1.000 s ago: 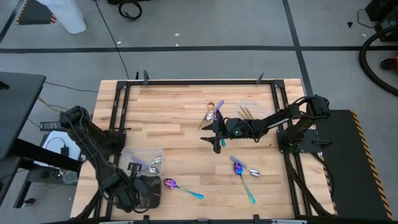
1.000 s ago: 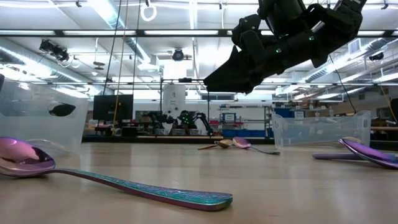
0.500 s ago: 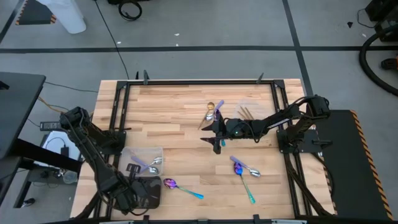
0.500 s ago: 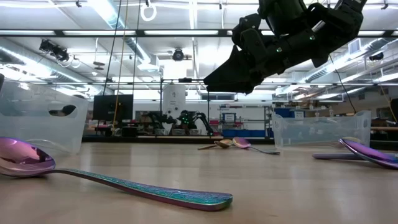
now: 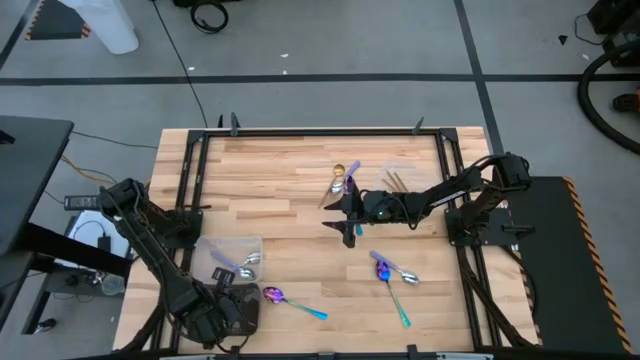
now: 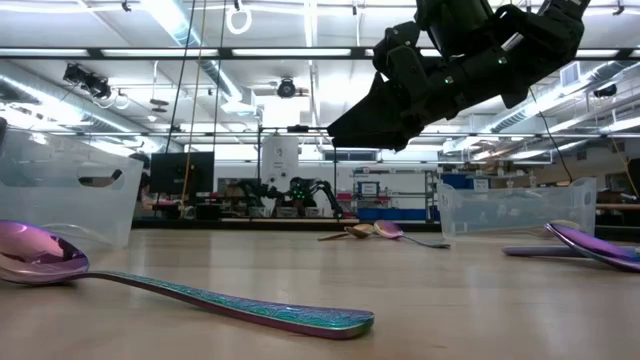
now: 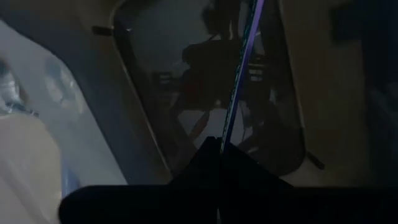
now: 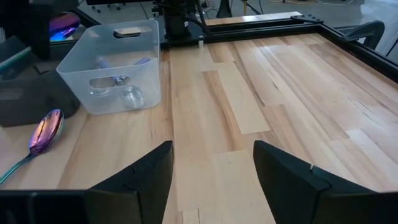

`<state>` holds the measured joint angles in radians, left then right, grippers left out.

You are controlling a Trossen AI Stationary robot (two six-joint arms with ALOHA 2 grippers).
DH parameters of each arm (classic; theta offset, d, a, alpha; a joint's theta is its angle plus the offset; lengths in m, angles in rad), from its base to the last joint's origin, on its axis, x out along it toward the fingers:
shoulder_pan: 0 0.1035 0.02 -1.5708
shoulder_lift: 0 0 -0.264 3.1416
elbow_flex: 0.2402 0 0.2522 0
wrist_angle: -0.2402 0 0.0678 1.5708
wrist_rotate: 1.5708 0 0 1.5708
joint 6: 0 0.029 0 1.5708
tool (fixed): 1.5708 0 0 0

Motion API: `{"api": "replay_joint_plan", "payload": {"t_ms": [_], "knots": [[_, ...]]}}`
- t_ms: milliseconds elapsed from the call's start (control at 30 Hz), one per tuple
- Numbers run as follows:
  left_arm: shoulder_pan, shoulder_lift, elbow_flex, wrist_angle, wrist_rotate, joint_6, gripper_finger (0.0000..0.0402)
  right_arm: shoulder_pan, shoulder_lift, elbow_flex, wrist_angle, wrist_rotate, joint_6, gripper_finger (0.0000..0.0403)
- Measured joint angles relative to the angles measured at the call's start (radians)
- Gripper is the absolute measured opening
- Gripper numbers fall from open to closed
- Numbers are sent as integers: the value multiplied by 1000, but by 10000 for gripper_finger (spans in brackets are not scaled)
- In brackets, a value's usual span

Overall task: Sort silverware by color (type)
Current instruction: Put the blue spoon into the black bin

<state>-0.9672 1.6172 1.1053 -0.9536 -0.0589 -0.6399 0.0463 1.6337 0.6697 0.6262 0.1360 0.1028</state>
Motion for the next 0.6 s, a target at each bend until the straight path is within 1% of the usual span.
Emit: {"api": "replay_joint_plan", "payload": {"t_ms": [200,600], "knots": [[5,1,0,49,-1,-9,4,0,0,0,0,0,3,232],[5,1,0,52,-2,-55,9,1,0,0,0,-7,10,232]]}}
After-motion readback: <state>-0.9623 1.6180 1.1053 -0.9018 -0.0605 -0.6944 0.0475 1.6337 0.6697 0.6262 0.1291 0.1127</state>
